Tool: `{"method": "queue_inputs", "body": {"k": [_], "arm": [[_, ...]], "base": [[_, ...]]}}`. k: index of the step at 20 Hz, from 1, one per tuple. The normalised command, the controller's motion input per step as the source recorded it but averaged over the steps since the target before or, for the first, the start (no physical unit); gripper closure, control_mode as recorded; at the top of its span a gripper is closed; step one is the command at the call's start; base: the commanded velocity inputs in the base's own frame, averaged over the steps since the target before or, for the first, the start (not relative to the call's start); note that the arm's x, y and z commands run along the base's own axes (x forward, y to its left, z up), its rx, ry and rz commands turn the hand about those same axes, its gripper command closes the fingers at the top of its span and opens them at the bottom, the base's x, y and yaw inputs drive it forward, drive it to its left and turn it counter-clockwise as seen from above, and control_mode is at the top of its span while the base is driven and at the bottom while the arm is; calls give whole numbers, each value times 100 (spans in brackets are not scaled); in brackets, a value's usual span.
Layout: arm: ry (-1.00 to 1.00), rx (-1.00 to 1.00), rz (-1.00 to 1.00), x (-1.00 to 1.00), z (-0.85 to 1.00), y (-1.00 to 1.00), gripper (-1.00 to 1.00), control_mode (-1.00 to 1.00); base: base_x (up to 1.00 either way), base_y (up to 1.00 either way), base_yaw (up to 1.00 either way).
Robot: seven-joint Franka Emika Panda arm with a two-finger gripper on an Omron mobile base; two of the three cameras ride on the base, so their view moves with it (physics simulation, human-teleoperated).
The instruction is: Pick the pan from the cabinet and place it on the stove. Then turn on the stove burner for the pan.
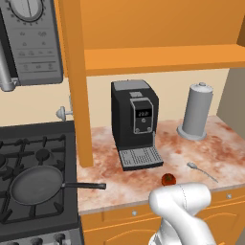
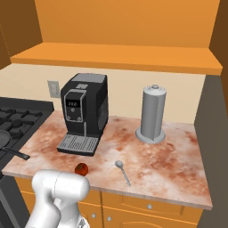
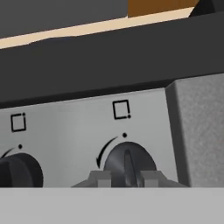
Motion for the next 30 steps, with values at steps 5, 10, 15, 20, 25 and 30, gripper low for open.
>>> {"method": "queue_inputs", "body": {"k": [5,10,15,20,25,30], "arm": [[0,-7,4,0,7,3,100,-100],[0,-5,1,0,1,0,100,-100],[0,-8,0,0,17,0,100,-100],[0,-15,0,0,24,0,100,-100],[0,-18,-1,-1,24,0,100,-100],[0,-19,-1,-6,16,0,100,-100]], "base": [[0,0,0],[0,0,0],[0,0,0],[0,0,0],[0,0,0],[0,0,0]]}}
